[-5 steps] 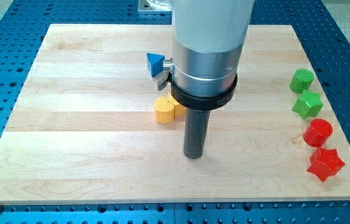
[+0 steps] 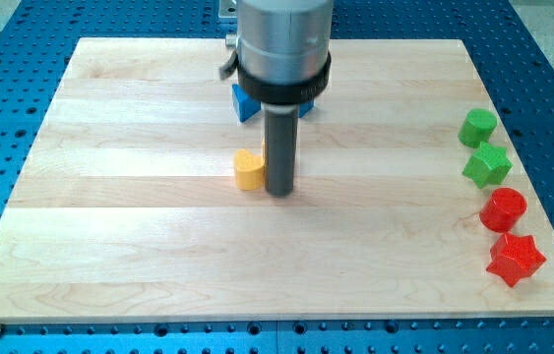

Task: Move the hexagon above the green circle

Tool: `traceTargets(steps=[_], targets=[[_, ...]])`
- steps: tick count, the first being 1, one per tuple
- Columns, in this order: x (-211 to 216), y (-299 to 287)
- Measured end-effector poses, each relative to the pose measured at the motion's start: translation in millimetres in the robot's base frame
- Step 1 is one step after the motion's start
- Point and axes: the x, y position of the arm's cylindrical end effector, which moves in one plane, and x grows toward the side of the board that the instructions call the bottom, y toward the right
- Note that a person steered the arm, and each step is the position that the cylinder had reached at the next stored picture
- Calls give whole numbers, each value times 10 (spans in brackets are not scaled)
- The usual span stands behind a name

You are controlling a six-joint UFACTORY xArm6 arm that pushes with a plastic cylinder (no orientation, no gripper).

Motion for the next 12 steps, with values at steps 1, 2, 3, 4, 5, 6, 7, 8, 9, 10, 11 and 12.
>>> traceTargets(steps=[1,2,3,4,5,6,7,8,9,10,11,12], targets=[[-105,-274],[-848,-183],[-992,74],[-1092,1044],[-1048,1169],[-585,720],[-367,1287],[-920,1367],[-1180,1406],[-956,1096],[-745,1693],[-1202,2003]])
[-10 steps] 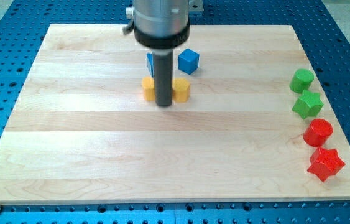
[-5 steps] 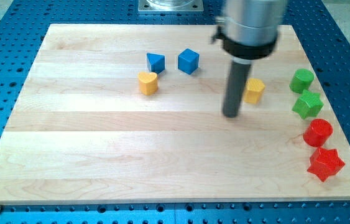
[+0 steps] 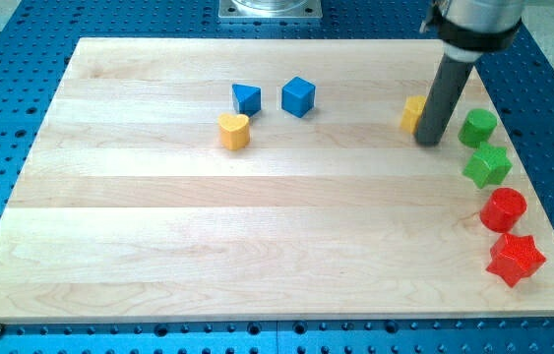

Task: Move the hexagon above the green circle

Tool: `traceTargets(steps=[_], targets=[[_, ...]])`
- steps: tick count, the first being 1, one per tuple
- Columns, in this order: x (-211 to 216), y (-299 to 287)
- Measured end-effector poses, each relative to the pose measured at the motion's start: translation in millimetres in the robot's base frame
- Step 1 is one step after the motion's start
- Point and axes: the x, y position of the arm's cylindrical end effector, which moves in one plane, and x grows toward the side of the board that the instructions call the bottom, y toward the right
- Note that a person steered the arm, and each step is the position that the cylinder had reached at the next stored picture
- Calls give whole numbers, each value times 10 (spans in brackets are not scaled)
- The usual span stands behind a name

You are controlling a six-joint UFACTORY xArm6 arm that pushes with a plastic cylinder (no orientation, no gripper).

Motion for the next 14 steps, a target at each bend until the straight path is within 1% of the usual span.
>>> traceTargets(steps=[1,2,3,4,5,6,8,9,10,11,12,13,14], targets=[[-124,-147],[-74,-738],[-273,-690],[-370,-661],[-381,-587],[-447,-162],[-561,-124],[-557,144],[-791,107],[-987,205],[-1320,204],[-1642,771],[-1544,1361]])
